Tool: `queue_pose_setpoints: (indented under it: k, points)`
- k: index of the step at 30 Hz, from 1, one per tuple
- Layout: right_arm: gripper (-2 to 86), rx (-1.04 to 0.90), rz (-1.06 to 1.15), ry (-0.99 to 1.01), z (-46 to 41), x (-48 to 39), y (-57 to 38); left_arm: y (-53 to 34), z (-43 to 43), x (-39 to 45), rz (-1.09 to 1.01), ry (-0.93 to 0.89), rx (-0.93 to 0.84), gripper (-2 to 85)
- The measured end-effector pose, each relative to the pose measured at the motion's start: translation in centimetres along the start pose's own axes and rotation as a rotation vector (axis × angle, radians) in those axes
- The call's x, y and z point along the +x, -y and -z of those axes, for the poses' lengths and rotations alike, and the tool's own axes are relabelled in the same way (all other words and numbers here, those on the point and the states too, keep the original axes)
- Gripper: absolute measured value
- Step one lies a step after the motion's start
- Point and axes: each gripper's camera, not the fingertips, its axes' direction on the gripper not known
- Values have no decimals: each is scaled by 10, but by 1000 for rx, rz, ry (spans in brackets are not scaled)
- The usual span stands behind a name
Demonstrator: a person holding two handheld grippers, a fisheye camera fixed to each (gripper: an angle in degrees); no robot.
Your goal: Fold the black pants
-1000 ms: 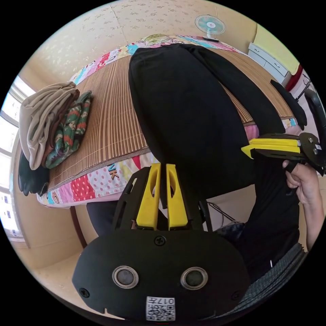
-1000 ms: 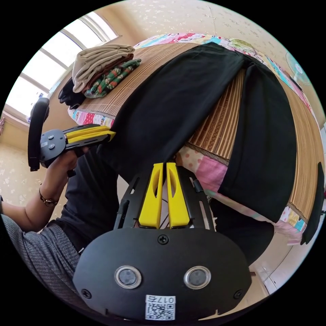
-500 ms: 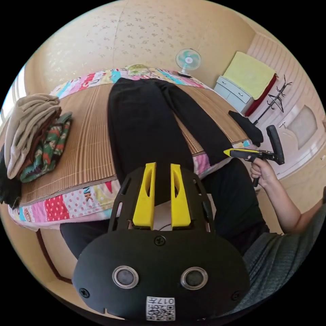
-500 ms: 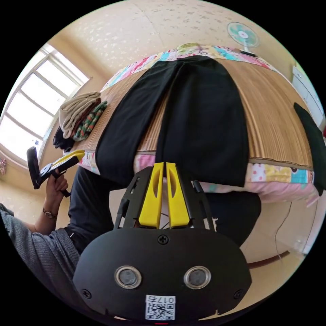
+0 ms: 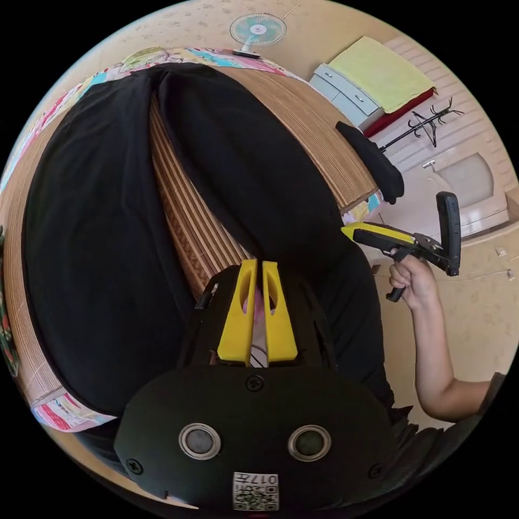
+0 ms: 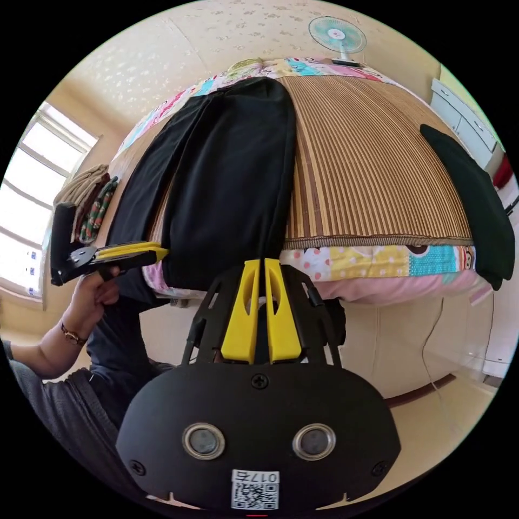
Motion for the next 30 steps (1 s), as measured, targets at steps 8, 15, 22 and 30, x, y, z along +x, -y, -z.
queue_pose_setpoints:
  k: [8, 15, 22, 30]
  points:
    - [29, -31, -46, 27, 23, 37, -54, -66, -14, 15, -78, -115, -30, -2]
    - [67, 69, -100, 33, 27, 61, -52, -78, 14, -11, -100, -62, 19, 16]
    - [71, -95, -145, 246, 4, 85, -50, -104, 78, -56, -69, -44, 149, 18]
    - [34, 254, 149, 361, 105, -45, -16, -84, 147, -83, -143, -535, 221, 88]
